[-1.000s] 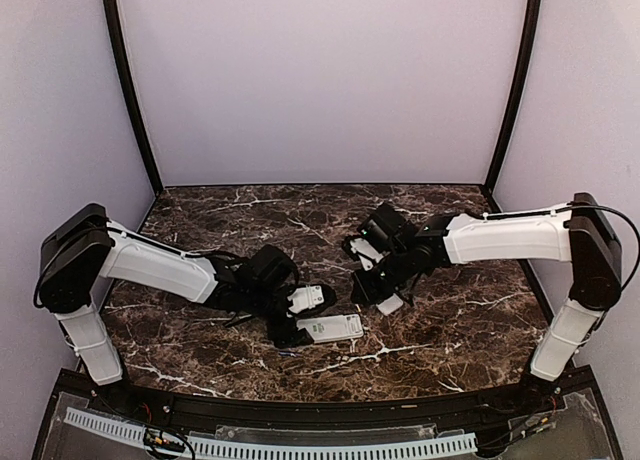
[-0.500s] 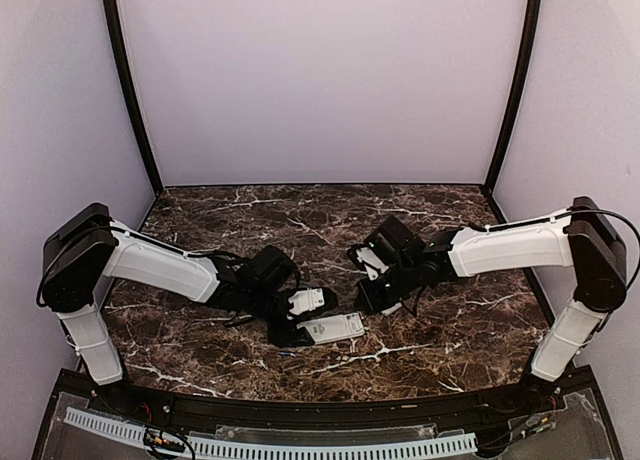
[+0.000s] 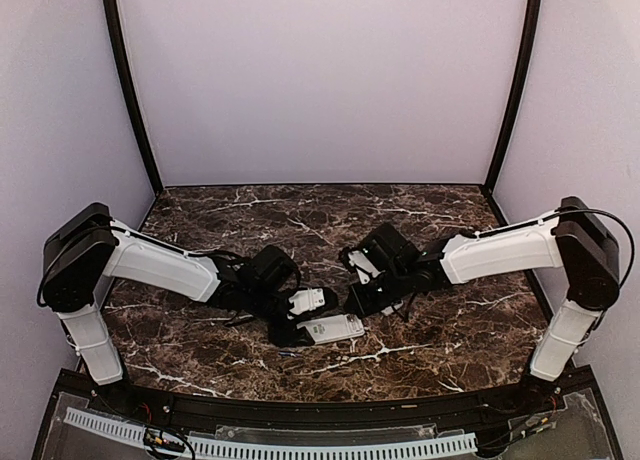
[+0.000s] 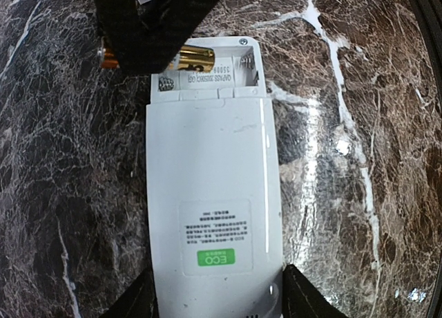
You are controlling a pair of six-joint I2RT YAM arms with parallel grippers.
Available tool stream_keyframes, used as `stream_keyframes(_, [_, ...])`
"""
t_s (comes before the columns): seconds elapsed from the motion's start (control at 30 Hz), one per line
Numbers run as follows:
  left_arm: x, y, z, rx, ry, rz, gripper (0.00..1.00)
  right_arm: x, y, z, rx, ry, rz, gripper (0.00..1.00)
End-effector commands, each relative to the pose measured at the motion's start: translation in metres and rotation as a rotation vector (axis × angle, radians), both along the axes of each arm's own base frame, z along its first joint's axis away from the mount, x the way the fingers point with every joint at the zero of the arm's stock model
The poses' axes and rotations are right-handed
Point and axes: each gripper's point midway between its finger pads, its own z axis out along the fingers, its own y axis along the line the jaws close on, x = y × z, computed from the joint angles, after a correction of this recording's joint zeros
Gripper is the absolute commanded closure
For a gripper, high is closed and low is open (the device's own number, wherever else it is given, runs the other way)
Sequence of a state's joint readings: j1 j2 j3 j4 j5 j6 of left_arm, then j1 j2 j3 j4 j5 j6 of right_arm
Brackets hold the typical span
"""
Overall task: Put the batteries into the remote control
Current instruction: Place the battery in the battery compartment.
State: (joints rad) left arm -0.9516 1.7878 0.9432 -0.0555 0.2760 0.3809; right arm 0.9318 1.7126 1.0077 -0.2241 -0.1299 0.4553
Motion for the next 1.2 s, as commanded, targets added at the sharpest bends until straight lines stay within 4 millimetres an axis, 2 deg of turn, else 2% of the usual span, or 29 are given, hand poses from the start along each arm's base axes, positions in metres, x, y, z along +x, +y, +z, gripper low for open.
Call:
stream_keyframes(0.0, [-0.012,0.001,-0.007,0.023,0.052,-0.023,0.44,-0.005,-0.002,-0.016,-0.036,0.005,-0.010,1.00])
stream_keyframes(0.57, [-0.012,0.001,-0.007,0.029,0.054,-0.021,0.43,-0.007,-0.022,-0.034,-0.120,-0.030,-0.043,1.00])
stream_keyframes(0.87, [-0.010,0.001,-0.008,0.035,0.054,-0.017,0.44,-0.022,-0.032,-0.043,-0.184,-0.002,-0.016,1.00])
stream_keyframes(1.17, [-0.011,0.002,-0.010,0.044,0.058,-0.017,0.43,-0.026,-0.039,-0.039,-0.210,0.002,-0.037,1.00])
